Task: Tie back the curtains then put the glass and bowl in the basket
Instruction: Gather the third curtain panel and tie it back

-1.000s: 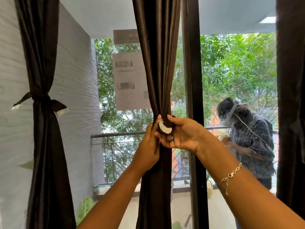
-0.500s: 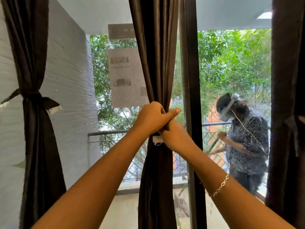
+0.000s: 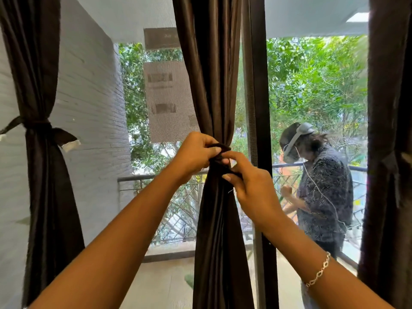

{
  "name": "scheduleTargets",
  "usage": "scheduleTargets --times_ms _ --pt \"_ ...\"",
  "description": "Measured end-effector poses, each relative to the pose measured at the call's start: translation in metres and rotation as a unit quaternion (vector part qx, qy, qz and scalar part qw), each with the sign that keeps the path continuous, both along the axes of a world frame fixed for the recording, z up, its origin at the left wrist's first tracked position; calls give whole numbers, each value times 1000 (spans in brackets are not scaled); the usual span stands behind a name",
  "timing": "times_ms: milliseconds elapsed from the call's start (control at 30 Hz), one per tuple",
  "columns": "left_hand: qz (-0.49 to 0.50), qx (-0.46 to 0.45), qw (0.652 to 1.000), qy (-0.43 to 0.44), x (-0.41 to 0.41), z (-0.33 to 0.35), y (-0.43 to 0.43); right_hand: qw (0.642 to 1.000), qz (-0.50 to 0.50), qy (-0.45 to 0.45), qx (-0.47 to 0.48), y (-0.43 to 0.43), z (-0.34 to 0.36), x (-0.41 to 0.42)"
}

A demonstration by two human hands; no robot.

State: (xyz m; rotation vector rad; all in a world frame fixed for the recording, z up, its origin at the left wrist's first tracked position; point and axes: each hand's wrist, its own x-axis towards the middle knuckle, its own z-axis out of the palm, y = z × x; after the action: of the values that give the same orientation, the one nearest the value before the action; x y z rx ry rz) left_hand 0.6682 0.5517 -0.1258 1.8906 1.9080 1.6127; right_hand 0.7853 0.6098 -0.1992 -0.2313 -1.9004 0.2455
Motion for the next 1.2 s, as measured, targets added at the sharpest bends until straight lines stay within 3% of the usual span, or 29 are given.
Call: scheduleTargets --times_ms 133,233,333,500,600,700,833,900,967,1067,1200 --pt "-53 35 997 46 1 -13 -10 986 -137 -73 54 13 24 11" --pt "-100 36 993 52 2 -19 -13 986 -77 -22 148 20 43 9" --pt "-37 46 989 138 -5 -27 -5 990 -5 -25 140 30 54 -1" --pt "146 187 951 196 -1 -41 5 991 -24 -16 132 38 68 -20" --pt "176 256 931 192 4 -45 7 994 -11 -28 106 38 77 -27" --pt "233 274 882 305 -1 -46 11 997 2 -38 69 42 84 -31" --pt "321 296 761 479 -13 -45 16 998 15 -45 40 48 90 -34" --pt "344 306 717 524 -12 -43 14 998 29 -47 29 50 91 -34" --pt "355 296 694 551 -10 -40 12 998 26 -57 28 50 93 -34" --pt "345 275 701 561 -7 -38 11 996 4 -73 43 51 93 -33" --pt "268 214 779 526 -8 -31 7 995 -5 -83 63 57 93 -29"
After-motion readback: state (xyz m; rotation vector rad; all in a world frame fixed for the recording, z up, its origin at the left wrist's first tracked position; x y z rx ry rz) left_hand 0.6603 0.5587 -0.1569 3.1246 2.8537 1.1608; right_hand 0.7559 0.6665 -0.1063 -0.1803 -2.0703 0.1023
